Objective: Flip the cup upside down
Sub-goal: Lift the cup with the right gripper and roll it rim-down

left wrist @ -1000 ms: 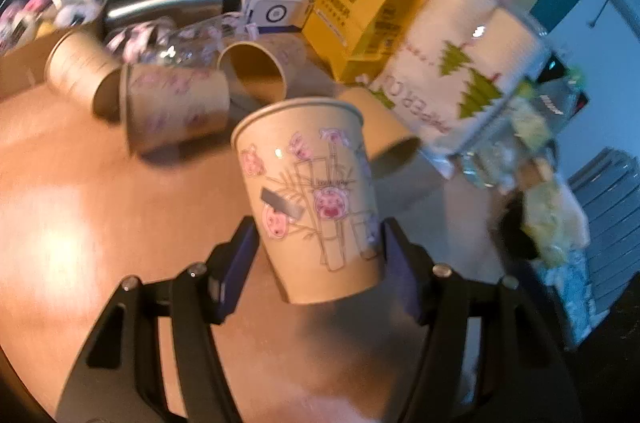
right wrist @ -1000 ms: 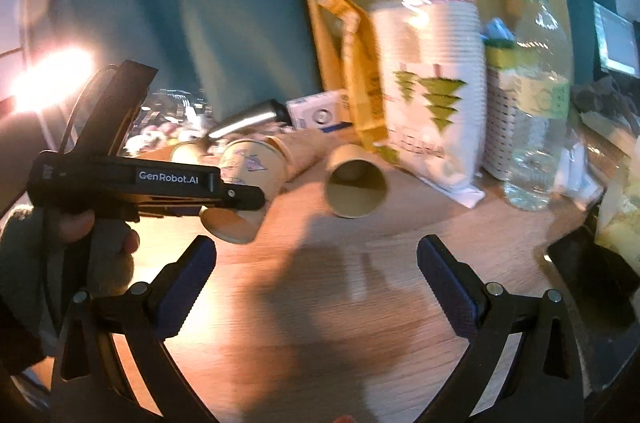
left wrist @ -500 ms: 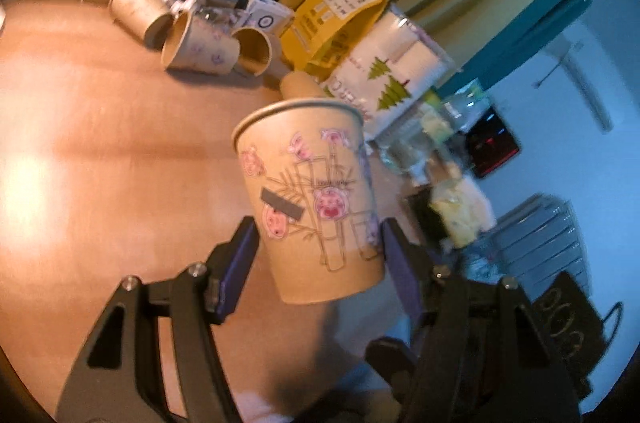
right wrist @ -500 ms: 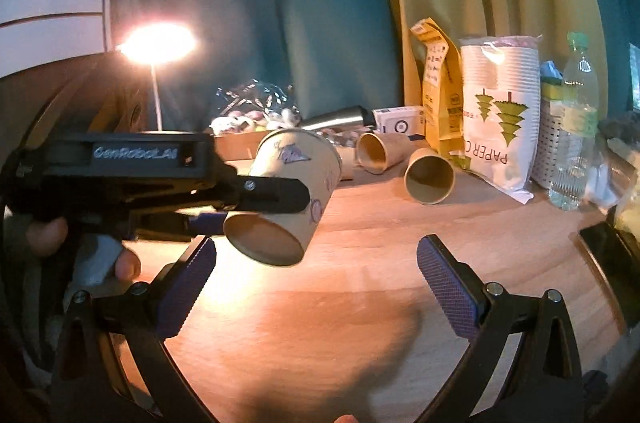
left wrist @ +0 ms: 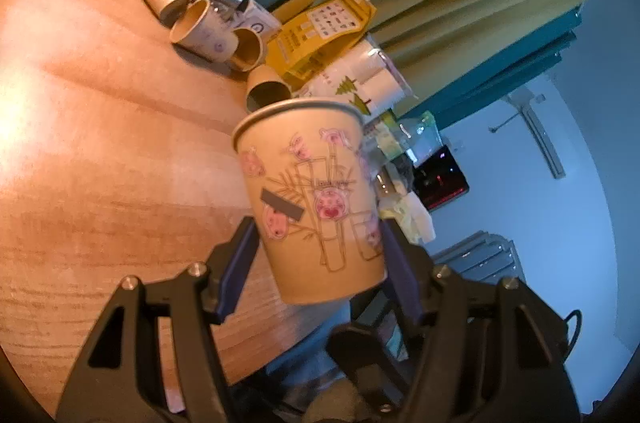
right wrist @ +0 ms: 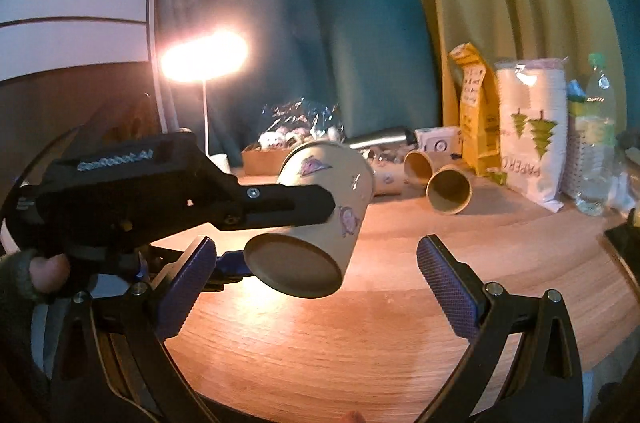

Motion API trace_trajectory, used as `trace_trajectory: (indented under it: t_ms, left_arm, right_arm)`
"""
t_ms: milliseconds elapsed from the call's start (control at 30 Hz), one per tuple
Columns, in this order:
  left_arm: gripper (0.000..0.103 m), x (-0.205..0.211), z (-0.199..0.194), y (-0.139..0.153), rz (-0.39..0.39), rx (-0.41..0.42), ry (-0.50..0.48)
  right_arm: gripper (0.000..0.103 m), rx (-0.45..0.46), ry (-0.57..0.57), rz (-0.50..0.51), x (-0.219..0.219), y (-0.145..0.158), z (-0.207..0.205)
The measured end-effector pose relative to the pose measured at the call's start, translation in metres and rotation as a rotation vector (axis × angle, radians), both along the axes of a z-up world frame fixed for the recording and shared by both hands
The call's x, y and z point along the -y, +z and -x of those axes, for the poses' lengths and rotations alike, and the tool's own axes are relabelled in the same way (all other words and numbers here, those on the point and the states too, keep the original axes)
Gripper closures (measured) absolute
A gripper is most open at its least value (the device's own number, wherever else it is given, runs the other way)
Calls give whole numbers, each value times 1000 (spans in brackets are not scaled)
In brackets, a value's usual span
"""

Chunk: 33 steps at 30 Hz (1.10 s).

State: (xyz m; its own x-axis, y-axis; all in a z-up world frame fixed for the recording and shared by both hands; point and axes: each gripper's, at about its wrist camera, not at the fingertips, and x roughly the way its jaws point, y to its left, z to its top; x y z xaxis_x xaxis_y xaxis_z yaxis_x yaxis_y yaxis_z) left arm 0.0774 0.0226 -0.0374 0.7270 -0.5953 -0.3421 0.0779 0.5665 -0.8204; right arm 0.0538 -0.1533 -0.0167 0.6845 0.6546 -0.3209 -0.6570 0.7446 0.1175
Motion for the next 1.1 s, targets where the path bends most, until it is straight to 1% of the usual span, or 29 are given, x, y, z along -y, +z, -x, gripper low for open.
trace_trajectory:
  t_ms: [167,267,300,400,433,500,633,667,700,733,767,833,1100]
  left_arm:
    - [39,2,1,-10,25,-16,0]
    - [39,7,1,-6,11,4,-6]
    - [39,7,2,-4,6,9,-4]
    - [39,8,4,-4,-1,4,7]
    - [39,8,5,-4,-2,4,4]
    - [39,10,5,-4,1,4,-3]
    - [39,12,4,-3,2,10,-4]
    - [39,12,4,-3,2,10,-3]
    - [39,12,4,-3,2,10,-2]
    - [39,12,5,-3,1,9,-2]
    - [39,12,5,-3,3,9,-3]
    - [39,12,5,-4,3,8,-2]
    - [39,10,6,-6,9,5,1]
  right_arm:
    - [1,-9,21,6,-6,-3,-3]
    - [3,-18,24,5,-7,-6,-4]
    - [6,-19,20,2,-6,-7,-5]
    - [8,-19,6,-22,-4,-7,-5]
    - [12,-15,2,-27,-4,-7,-5]
    - [18,-15,2,-26,-6,-7,-4]
    - [21,-18,-1,-30,-7,-7,-3]
    - [23,-19,-4,-30,-7,-7,-3]
    - [28,-20,-6,-31,-8,-6,-4]
    - [31,-22,-8,-29,-8,-7,-4]
    - [31,-22,-14,-24,-8,-7,-5]
    - [36,-27,-20,-24,-9,-8,-5]
    - [37,-29,-28,-24,-10,-8,-6]
